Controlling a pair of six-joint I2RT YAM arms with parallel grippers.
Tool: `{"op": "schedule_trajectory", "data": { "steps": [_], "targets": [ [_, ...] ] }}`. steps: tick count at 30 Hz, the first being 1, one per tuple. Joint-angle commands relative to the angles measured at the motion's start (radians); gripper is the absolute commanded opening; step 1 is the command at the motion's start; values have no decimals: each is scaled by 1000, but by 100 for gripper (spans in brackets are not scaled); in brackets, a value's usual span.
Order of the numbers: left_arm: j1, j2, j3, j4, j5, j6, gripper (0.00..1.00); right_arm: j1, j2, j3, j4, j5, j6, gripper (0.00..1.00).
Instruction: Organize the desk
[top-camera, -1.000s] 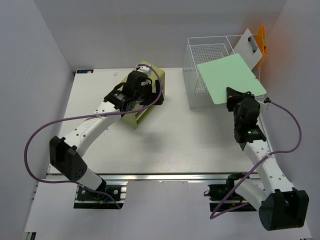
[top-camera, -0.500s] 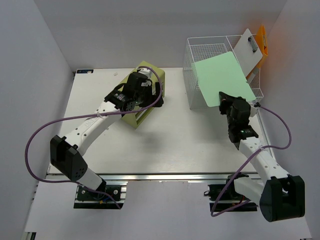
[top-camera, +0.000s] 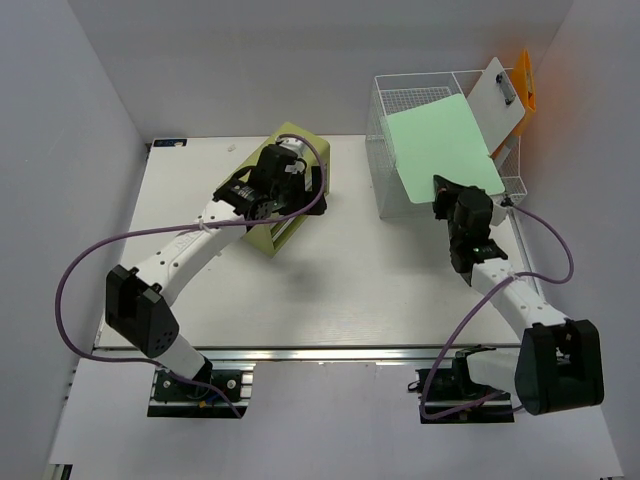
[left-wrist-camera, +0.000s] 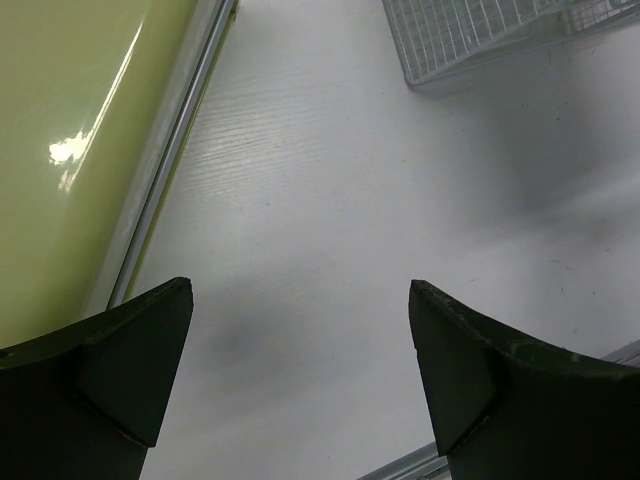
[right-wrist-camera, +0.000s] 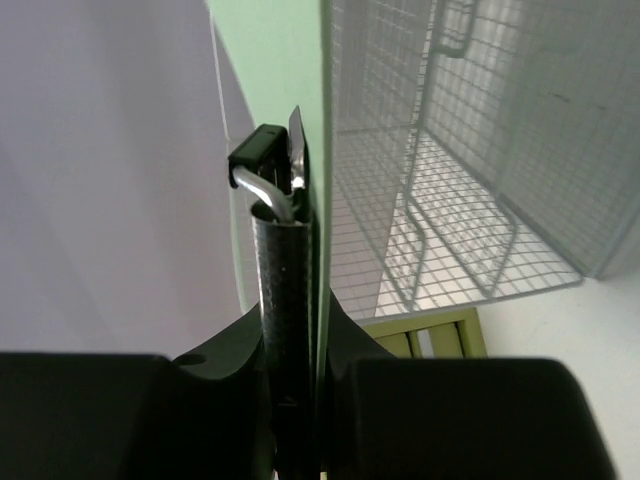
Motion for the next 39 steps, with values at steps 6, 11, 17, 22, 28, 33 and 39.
{"op": "schedule_trajectory", "data": {
  "steps": [6,11,17,22,28,33,39],
  "targets": [
    [12,3,27,26,16,-1,98,-21,97,120,2,-3,22,0],
    [17,30,47,29,17,1,98,-41,174,215,-14,-32,-14,0],
    [24,59,64,39,20,-1,98,-44,293,290,42,-96,6,0],
    [29,79,76,35,28,-8,98,-45,381,349,87,-152,46,1],
    [33,86,73,39,28,-20,98,-45,462,383,108,-187,80,0],
    [36,93,71,42,29,-30,98,-45,476,314,150,-217,134,0],
    [38,115,85,41,48,-39,98,-44,484,297,128,-254,160,0]
  ]
}}
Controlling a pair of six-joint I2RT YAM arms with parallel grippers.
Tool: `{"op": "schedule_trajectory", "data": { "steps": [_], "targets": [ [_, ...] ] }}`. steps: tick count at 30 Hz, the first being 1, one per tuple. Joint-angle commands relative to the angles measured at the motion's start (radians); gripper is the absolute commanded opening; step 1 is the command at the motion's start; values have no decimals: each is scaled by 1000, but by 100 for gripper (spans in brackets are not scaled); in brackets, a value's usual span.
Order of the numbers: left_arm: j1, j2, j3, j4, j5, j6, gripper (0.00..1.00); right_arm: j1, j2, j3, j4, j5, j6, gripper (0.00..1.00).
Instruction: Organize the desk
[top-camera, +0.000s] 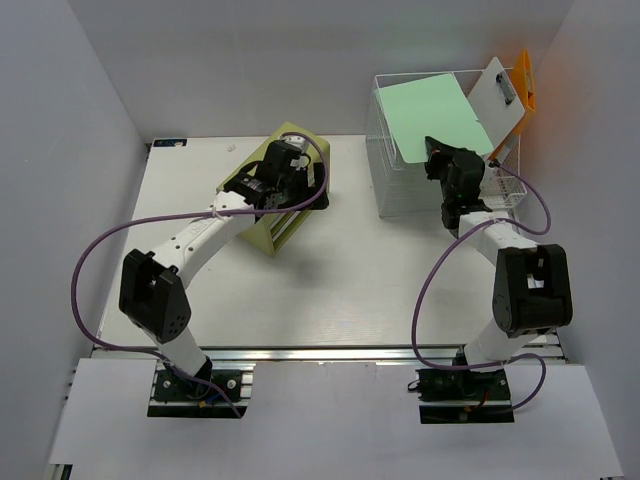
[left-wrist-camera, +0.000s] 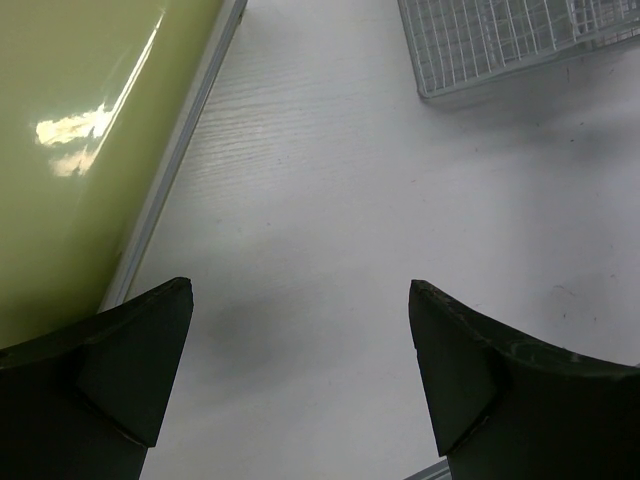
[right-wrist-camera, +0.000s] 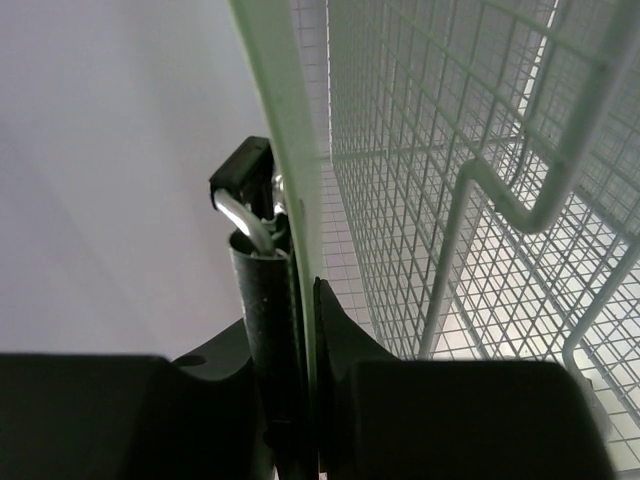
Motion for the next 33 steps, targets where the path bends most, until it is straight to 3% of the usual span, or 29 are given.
{"op": "schedule_trajectory", "data": {
  "steps": [1,12,15,17,19,25,28,29,33],
  "targets": [
    [8,11,47,9,23,-12,98,9,38,-39,-99,-123,126,0],
    [8,9,29,23,32,-20,98,7,-20,-110,-197,-172,148,0],
    [9,6,26,23,60,-15,98,-4,-20,-41,-232,-180,70,24],
    [9,5,26,25,60,-12,98,-4,-37,-6,-286,-145,14,34],
    [9,2,26,28,64,-9,98,-5,-71,5,-323,-90,-12,35],
    [11,-9,24,40,78,12,98,-7,-181,-29,-388,19,-65,58],
    [11,-3,33,38,92,18,98,-11,-207,-18,-426,13,-108,75],
    [12,-1,37,35,95,23,98,-11,-217,-16,-452,10,-119,88],
    [12,0,35,38,112,28,98,-11,-281,-45,-498,1,-155,89]
  ]
}}
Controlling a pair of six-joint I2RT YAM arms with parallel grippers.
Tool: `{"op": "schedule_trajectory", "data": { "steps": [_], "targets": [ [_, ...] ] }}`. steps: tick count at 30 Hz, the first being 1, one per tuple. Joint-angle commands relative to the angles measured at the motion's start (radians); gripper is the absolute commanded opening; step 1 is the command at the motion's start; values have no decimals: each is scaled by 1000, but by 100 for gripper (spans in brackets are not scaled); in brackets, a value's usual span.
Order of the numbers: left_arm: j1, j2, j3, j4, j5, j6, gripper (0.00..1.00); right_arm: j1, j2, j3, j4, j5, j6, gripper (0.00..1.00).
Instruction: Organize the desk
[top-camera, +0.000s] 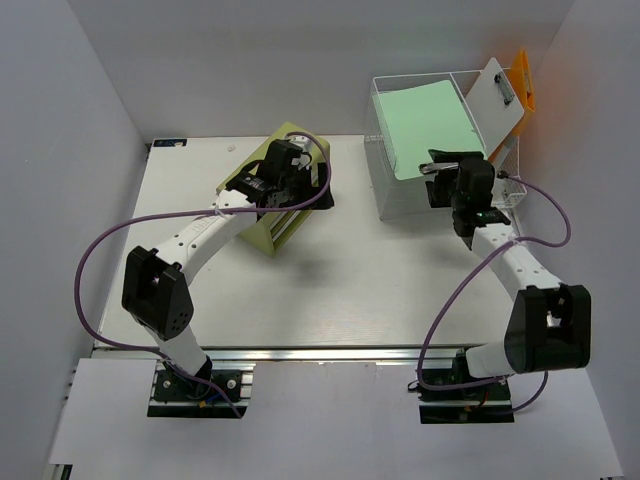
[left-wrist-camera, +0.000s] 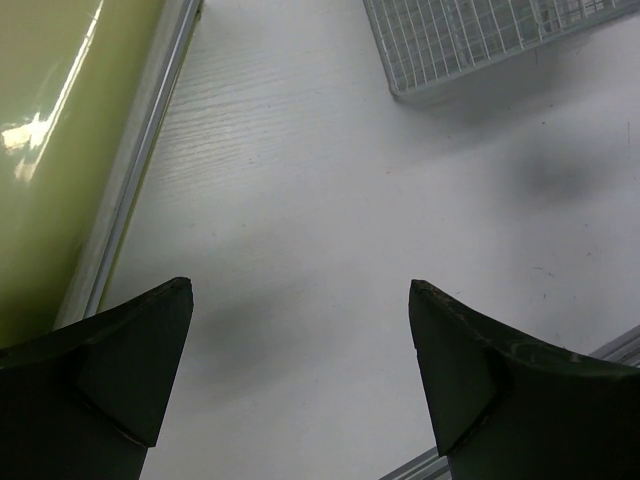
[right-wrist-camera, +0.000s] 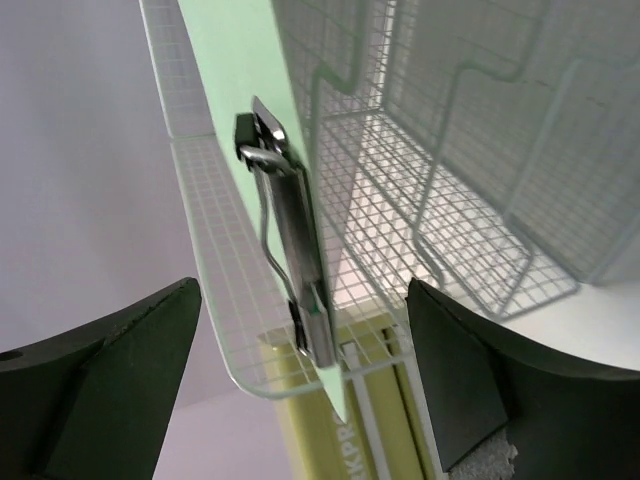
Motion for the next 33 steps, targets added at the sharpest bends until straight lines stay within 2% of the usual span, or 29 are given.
{"op": "schedule_trajectory", "data": {
  "steps": [1,7,9,10,14,17,19,23,28,30,31,33],
  "targets": [
    [6,-26,21,19,40,16,98,-6,-77,-41,-68,36,-49,89],
    [8,-26,6,34,78,25,98,-7,-176,-58,-133,94,-120,89],
    [8,-29,1,39,89,25,98,-7,-218,-64,-129,115,-178,83],
    [8,-30,-6,48,91,27,98,-9,-227,-61,-128,143,-204,80],
    [8,-37,-14,56,91,30,98,-21,-235,-34,-137,188,-259,49],
    [9,-38,-12,53,87,31,98,-45,-194,-32,-126,151,-259,40],
    [9,-40,-11,48,78,33,98,-65,-164,-12,-129,123,-264,39],
    [9,-46,-16,44,63,33,98,-81,-86,18,-74,105,-301,14],
    [11,-41,-17,47,66,31,98,-81,-25,52,-48,51,-315,0],
    [11,-40,-16,47,63,31,98,-81,-8,48,-36,5,-299,1],
    [11,-40,-12,45,63,33,98,-82,-8,49,-40,-1,-301,8],
    [11,-43,-14,45,61,33,98,-82,-38,45,-57,11,-313,11]
  ]
}}
